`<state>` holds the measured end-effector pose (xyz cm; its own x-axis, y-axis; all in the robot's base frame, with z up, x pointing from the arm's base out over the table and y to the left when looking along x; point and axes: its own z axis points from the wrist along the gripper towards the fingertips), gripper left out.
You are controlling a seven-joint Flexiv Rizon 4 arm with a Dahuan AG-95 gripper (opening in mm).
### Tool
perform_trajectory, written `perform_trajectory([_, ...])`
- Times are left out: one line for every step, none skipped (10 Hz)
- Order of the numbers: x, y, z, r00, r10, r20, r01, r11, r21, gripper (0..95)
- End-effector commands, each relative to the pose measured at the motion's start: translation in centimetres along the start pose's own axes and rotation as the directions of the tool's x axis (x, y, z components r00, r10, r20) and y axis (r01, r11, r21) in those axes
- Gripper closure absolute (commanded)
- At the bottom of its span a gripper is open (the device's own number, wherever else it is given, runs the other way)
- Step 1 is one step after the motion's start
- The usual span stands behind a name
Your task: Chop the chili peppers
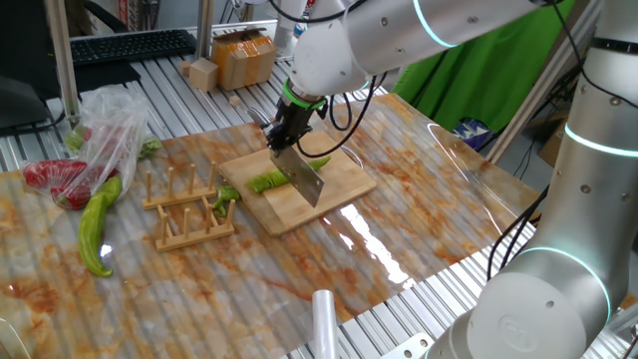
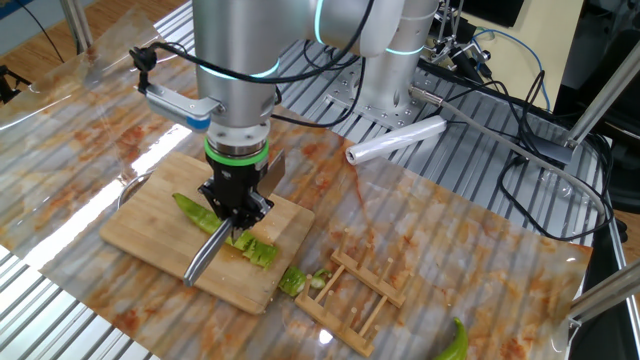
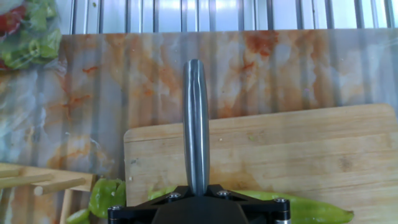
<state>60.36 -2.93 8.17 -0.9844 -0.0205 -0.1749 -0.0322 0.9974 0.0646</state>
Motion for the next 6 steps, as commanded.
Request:
perform_trajectory([0.1,-0.2,0.1,1.0,-0.014,-0.002,0.014,1.0,0.007,95.0])
perform_trajectory([0.2,-0.3,0.4,1.0,-0.015,0.0,0.015,1.0,0.005,95.0])
perform_trajectory([0.3,-0.3,0.9,1.0,-0.015,0.003,0.015,1.0,0.002,95.0])
perform_trajectory([0.5,-0.2,2.2,1.0,-0.009,0.018,0.009,1.0,-0.001,95.0])
perform_trajectory([0.7,-0.1,3.6,1.0,-0.001,0.029,0.001,1.0,-0.014,95.0])
perform_trajectory([0.8,0.1,5.3,0.999,-0.005,0.047,0.005,1.0,-0.015,95.0])
